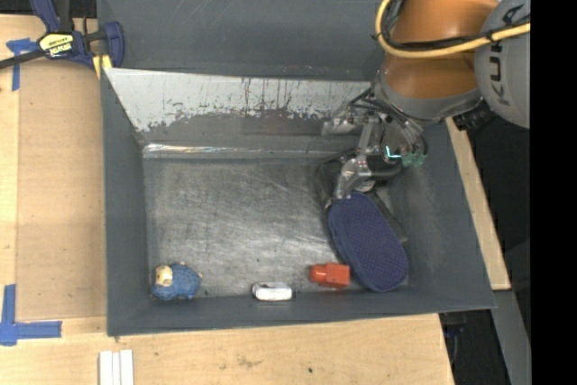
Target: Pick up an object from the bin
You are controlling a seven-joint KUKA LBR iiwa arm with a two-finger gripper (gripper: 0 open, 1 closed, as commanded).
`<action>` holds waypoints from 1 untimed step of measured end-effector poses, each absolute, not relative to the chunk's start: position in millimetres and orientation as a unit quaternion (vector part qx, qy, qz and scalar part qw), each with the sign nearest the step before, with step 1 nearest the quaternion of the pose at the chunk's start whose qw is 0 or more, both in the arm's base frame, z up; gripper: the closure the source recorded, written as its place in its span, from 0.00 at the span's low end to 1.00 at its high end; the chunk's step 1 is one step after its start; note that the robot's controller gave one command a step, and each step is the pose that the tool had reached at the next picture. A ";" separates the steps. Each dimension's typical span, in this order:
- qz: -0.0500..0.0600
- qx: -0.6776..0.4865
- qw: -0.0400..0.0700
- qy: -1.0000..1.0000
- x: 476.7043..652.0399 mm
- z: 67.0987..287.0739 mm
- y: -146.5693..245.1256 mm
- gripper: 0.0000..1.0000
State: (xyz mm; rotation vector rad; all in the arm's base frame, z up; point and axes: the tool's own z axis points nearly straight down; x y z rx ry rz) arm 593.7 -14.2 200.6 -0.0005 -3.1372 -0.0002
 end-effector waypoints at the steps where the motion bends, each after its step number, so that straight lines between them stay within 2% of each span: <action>1: 0.000 0.063 0.004 -0.998 516.7 135.8 -67.4 0.00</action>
Offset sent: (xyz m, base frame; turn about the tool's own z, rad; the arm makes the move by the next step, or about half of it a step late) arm -0.0737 -0.0498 -0.0617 -0.1324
